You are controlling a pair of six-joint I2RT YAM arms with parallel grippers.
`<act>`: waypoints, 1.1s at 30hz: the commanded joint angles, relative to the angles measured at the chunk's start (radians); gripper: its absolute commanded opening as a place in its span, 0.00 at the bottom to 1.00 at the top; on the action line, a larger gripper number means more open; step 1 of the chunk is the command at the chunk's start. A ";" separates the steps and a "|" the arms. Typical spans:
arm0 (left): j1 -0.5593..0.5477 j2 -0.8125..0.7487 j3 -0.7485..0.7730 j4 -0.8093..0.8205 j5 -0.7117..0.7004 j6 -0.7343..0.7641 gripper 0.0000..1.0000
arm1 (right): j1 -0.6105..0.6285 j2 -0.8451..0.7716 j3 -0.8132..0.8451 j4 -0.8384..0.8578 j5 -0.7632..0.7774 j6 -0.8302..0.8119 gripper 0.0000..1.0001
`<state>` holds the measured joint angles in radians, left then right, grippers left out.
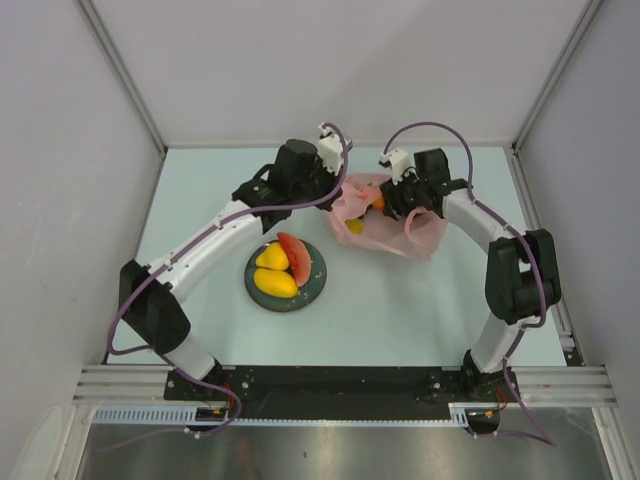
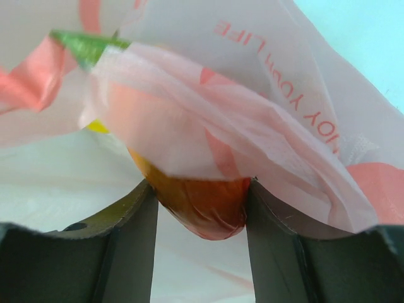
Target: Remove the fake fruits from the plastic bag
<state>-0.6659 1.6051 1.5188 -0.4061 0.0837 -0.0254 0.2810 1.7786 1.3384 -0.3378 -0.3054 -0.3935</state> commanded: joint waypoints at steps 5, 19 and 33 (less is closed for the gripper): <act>0.006 0.025 0.090 0.036 -0.001 0.024 0.00 | 0.001 -0.132 -0.018 -0.210 -0.169 -0.057 0.14; 0.023 0.032 0.201 0.004 0.005 0.021 0.82 | 0.173 -0.528 -0.056 -0.466 -0.268 -0.223 0.18; 0.233 -0.523 -0.055 -0.049 0.007 0.102 1.00 | 0.653 -0.303 -0.071 -0.262 0.034 -0.464 0.20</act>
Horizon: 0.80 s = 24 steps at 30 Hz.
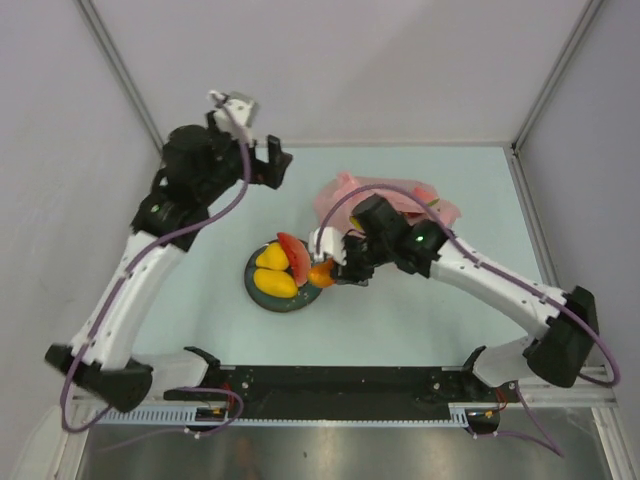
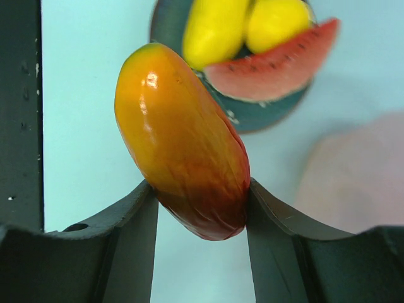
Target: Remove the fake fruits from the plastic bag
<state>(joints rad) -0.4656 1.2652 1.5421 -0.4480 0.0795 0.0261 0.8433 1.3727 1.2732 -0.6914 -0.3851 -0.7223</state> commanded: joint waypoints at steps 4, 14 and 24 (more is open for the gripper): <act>0.132 -0.341 -0.171 -0.021 0.129 0.037 1.00 | 0.155 0.199 -0.005 0.170 0.170 -0.128 0.21; 0.304 -0.510 -0.292 -0.080 0.190 -0.002 0.99 | 0.284 0.397 0.011 0.421 0.324 0.086 0.26; 0.329 -0.532 -0.346 -0.054 0.261 -0.057 0.98 | 0.306 0.509 0.080 0.472 0.384 0.107 0.36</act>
<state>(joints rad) -0.1486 0.7448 1.1992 -0.5293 0.2932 0.0074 1.1519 1.8565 1.2827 -0.2874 -0.0391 -0.6384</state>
